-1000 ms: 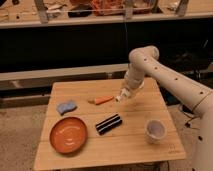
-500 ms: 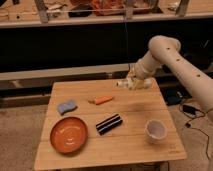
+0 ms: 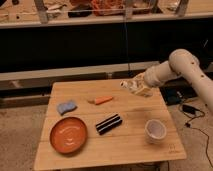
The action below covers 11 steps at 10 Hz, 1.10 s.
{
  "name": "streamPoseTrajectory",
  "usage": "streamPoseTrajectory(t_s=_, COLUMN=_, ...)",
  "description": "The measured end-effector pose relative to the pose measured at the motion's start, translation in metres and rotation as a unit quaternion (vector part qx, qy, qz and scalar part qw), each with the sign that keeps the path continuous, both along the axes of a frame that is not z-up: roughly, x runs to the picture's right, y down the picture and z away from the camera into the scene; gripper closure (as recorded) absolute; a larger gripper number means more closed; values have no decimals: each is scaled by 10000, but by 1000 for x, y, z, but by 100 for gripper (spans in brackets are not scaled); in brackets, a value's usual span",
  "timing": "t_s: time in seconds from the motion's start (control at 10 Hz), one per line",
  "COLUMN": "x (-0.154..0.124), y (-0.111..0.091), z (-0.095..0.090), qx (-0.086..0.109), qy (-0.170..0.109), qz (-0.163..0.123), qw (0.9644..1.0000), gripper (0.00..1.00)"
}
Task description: Stand the bottle upright
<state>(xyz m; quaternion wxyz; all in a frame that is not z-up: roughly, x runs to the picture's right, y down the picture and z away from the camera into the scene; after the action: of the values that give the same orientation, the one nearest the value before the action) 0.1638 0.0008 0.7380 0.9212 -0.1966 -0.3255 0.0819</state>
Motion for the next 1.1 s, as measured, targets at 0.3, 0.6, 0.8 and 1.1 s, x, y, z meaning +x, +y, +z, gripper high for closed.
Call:
streamPoseTrajectory(t_s=0.3, x=9, y=17, z=4, qx=188, qy=-367, qz=632, qw=9971, gripper=100)
streamPoseTrajectory(t_s=0.6, x=21, y=36, z=9, qx=293, qy=-689, qz=1319, qw=9884, gripper=100)
streamPoseTrajectory(t_s=0.8, x=31, y=47, z=12, qx=367, qy=-841, qz=1769, qw=9799, gripper=100)
streamPoseTrajectory(t_s=1.1, x=43, y=51, z=21, qx=705, qy=-1210, qz=2301, qw=9630, gripper=100)
